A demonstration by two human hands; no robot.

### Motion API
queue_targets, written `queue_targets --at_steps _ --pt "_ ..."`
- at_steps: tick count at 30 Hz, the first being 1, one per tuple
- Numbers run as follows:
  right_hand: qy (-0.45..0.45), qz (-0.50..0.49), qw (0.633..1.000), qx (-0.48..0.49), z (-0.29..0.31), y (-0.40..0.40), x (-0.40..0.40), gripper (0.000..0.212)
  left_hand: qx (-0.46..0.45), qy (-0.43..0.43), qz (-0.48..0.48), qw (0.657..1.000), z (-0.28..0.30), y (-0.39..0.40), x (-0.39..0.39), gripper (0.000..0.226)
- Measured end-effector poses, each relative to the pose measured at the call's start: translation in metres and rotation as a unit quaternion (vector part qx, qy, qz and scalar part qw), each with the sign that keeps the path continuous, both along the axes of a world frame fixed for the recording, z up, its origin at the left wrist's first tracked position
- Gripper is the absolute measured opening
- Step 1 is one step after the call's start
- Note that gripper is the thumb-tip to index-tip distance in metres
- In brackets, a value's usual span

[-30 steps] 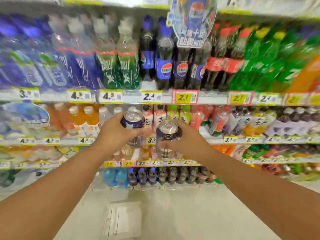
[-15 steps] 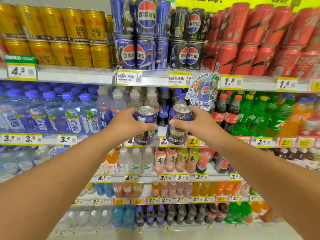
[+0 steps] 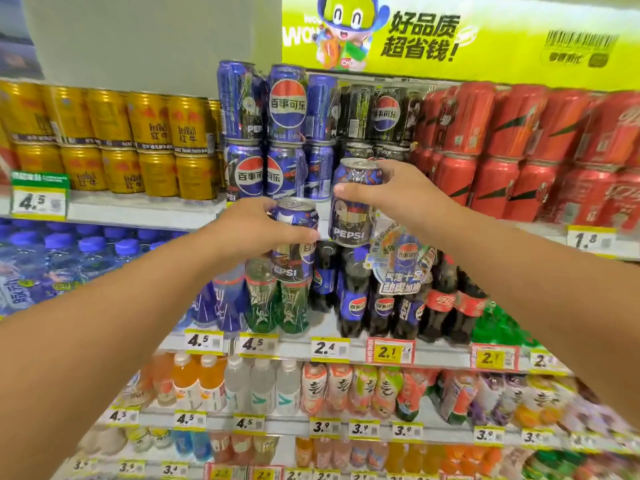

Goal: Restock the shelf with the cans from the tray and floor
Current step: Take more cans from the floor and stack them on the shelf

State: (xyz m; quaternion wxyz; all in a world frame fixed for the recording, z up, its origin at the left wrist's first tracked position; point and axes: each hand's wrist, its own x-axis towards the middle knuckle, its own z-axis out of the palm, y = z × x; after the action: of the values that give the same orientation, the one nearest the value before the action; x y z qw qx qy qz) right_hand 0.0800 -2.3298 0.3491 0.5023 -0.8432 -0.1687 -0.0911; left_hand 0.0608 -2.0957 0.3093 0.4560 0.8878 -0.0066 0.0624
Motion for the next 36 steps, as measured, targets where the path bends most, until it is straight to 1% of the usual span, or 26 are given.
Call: queue_targets --at_steps 1,3,4,8,11,12,13,15,16,17,18,19,21,24,27,28,29,32,33,36 --pt "-0.004 0.006 1.0 -0.001 0.008 0.0 0.009 0.049 0.006 -0.002 0.006 1.0 0.004 -0.002 0.004 0.136" --pt "-0.011 0.001 1.0 0.0 0.024 0.0 0.027 0.071 0.002 0.005 0.011 1.0 0.009 -0.004 0.012 0.141" --pt "-0.016 -0.004 1.0 0.001 0.03 0.002 0.035 0.078 -0.001 0.012 0.01 1.0 0.01 -0.004 0.016 0.14" --pt "-0.022 -0.019 0.999 -0.019 0.047 0.011 0.065 0.085 0.005 0.016 -0.006 1.0 0.016 0.003 0.029 0.118" --pt "-0.006 -0.021 0.999 -0.028 0.045 0.019 0.083 0.09 -0.014 0.014 -0.024 1.0 0.018 0.013 0.038 0.116" --pt "-0.001 -0.024 0.999 -0.034 0.042 0.021 0.086 0.089 -0.017 0.013 -0.028 0.999 0.018 0.016 0.039 0.115" --pt "0.002 -0.025 0.999 -0.032 0.038 0.022 0.091 0.082 -0.02 0.011 -0.033 0.999 0.018 0.018 0.041 0.108" --pt "0.005 -0.022 1.0 -0.022 0.03 0.022 0.097 0.053 -0.034 0.007 -0.047 0.998 0.017 0.021 0.043 0.077" --pt "0.007 -0.023 0.999 -0.025 0.027 0.023 0.099 0.05 -0.038 0.007 -0.052 0.998 0.017 0.022 0.044 0.063" --pt "0.011 -0.025 0.999 -0.036 0.024 0.024 0.102 0.056 -0.037 0.006 -0.054 0.998 0.017 0.023 0.045 0.055" --pt "0.015 -0.028 0.999 -0.04 0.02 0.024 0.104 0.073 -0.036 0.004 -0.057 0.998 0.017 0.024 0.046 0.051" --pt "0.021 -0.031 0.999 -0.037 0.018 0.026 0.107 0.088 -0.038 0.003 -0.063 0.997 0.016 0.024 0.047 0.05" --pt "0.026 -0.036 0.999 -0.028 0.014 0.028 0.111 0.105 -0.044 0.001 -0.08 0.996 0.016 0.025 0.048 0.053" --pt "0.024 -0.046 0.998 -0.041 0.01 0.032 0.114 0.106 -0.042 0.0 -0.087 0.995 0.015 0.024 0.048 0.06" --pt "0.036 -0.045 0.998 -0.035 0.008 0.033 0.116 0.087 -0.039 -0.001 -0.09 0.995 0.013 0.025 0.049 0.062" --pt "0.042 -0.04 0.998 -0.031 0.007 0.033 0.116 0.085 -0.038 -0.002 -0.093 0.995 0.012 0.025 0.049 0.061" --pt "0.046 -0.036 0.998 -0.027 0.006 0.033 0.114 0.087 -0.038 -0.003 -0.093 0.995 0.011 0.025 0.049 0.061" --pt "0.055 -0.031 0.998 -0.022 0.008 0.031 0.107 0.109 -0.041 0.001 -0.093 0.995 0.009 0.027 0.048 0.058" --pt "0.056 -0.032 0.998 -0.019 0.009 0.029 0.103 0.112 -0.042 0.001 -0.091 0.995 0.008 0.027 0.047 0.057" --pt "0.037 -0.061 0.997 -0.003 0.012 0.022 0.081 0.112 -0.045 -0.004 -0.074 0.996 0.009 0.028 0.043 0.059"
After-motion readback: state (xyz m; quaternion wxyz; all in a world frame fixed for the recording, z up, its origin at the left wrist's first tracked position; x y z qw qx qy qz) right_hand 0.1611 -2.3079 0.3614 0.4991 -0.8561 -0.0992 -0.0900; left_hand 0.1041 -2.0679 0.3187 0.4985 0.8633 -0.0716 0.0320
